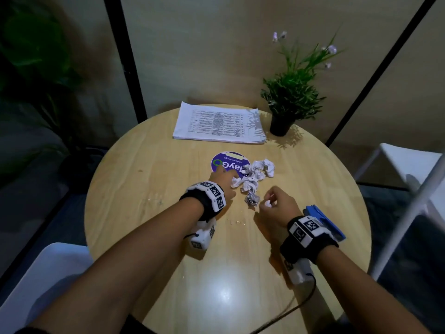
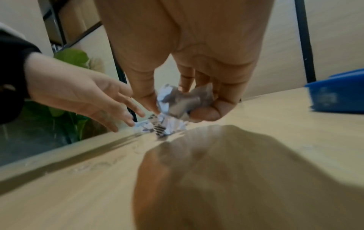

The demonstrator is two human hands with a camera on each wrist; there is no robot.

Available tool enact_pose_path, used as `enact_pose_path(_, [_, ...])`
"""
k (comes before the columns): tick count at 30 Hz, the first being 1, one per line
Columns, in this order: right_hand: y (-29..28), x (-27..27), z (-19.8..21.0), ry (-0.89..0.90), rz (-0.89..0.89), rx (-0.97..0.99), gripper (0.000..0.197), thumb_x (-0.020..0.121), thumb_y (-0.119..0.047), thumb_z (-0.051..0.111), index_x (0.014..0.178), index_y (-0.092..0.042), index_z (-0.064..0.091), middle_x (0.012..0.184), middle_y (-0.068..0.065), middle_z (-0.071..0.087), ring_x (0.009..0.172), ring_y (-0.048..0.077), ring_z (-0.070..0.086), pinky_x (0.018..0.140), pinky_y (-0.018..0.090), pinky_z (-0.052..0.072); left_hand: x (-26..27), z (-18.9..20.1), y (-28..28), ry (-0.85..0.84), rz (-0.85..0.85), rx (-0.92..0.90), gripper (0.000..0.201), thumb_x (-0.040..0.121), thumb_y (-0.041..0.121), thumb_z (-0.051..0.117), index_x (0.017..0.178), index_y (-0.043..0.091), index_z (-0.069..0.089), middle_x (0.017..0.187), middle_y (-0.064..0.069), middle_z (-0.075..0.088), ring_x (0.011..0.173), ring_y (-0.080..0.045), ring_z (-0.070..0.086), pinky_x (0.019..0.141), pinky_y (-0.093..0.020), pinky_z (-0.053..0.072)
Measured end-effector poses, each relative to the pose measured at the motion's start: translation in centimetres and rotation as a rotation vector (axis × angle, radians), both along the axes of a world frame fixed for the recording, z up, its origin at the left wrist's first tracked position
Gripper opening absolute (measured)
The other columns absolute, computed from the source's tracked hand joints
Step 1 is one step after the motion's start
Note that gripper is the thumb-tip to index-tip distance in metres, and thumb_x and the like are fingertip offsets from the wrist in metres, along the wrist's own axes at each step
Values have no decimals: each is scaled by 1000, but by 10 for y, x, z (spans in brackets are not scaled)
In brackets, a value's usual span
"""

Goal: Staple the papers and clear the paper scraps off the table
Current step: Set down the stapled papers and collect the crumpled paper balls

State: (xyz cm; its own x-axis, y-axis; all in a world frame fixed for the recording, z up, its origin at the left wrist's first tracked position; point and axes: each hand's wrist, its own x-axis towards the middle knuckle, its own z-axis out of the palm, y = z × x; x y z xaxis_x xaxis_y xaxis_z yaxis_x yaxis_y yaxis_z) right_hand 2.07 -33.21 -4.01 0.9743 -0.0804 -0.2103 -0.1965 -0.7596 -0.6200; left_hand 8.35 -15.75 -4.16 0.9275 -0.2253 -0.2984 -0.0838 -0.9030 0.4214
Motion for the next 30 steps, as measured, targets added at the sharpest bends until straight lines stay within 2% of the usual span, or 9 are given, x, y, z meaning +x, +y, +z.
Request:
enact_pose_path(3, [15, 7, 2, -36, 33, 78, 23, 82, -26, 64, 99, -21, 49, 78, -5, 58, 65, 9, 51, 57, 23, 38, 9, -10, -10, -22, 11, 4, 58, 81, 18, 67, 134, 19, 43, 138, -16, 31, 117, -39, 48, 100, -45, 44])
enact_pose_path(6, [24, 16, -7, -32, 105, -68, 39, 78, -32, 66, 112, -25, 48, 106, 4, 57, 87, 22, 58, 72, 27, 41, 17, -19, -14, -17, 38, -19, 71, 75, 16, 72, 137, 21, 38, 138, -15, 30, 121, -39, 44, 100, -45, 44])
enact_pose_path(9, [30, 21, -13, -1, 125, -214, 48, 73, -42, 67, 114, -26, 47, 114, 1, 49, 98, 22, 57, 76, 30, 46, 24, -24, -15, -14, 32, 4, 79, 73, 18, 76, 140, 22, 34, 141, -17, 29, 126, -41, 41, 102, -46, 43])
enact_pose_path(14, [30, 32, -15, -46, 121, -256, 37, 73, -38, 67, 103, -21, 52, 107, 1, 52, 89, 21, 55, 70, 27, 40, 32, -27, -15, -49, 44, -10, 43, 79, 26, 68, 120, 17, 56, 127, -16, 45, 115, -37, 49, 96, -40, 45])
enact_pose_path(17, [25, 36, -17, -31, 101, -166, 27, 70, -31, 67, 91, -19, 55, 96, 2, 62, 81, 21, 57, 68, 29, 46, 30, -26, -15, -95, 83, -80, 26, 85, 24, 58, 104, 6, 59, 111, -17, 56, 101, -36, 56, 77, -34, 45])
enact_pose_path(19, [19, 36, -15, -38, 25, -19, 23, 68, -26, 67, 85, -17, 54, 85, 2, 64, 74, 20, 59, 66, 30, 49, 29, -26, -15, -97, 143, -161, 25, 89, 20, 49, 105, 1, 54, 111, -19, 56, 99, -37, 55, 73, -33, 41])
enact_pose_path(24, [-5, 52, -2, -130, -147, 139, 27, 74, -22, 70, 84, -14, 47, 76, 2, 55, 68, 21, 48, 56, 28, 35, 26, -20, -18, -44, 232, -336, 42, 92, 10, 45, 133, 6, 40, 127, -18, 55, 113, -38, 54, 90, -39, 46])
enact_pose_path(28, [-26, 77, 4, -118, -222, 174, 22, 79, -20, 63, 99, -20, 56, 75, 6, 62, 65, 20, 55, 51, 23, 37, 18, -14, -26, -71, 122, -346, 28, 82, 20, 61, 105, 14, 46, 98, -10, 58, 87, -30, 55, 69, -34, 42])
enact_pose_path(30, [-33, 91, 4, -112, -214, 119, 20, 81, -19, 57, 100, -21, 63, 78, 7, 62, 67, 22, 54, 50, 21, 36, 17, -15, -30, -86, 65, -277, 43, 78, 29, 67, 114, 16, 46, 100, -6, 57, 83, -24, 49, 67, -30, 37])
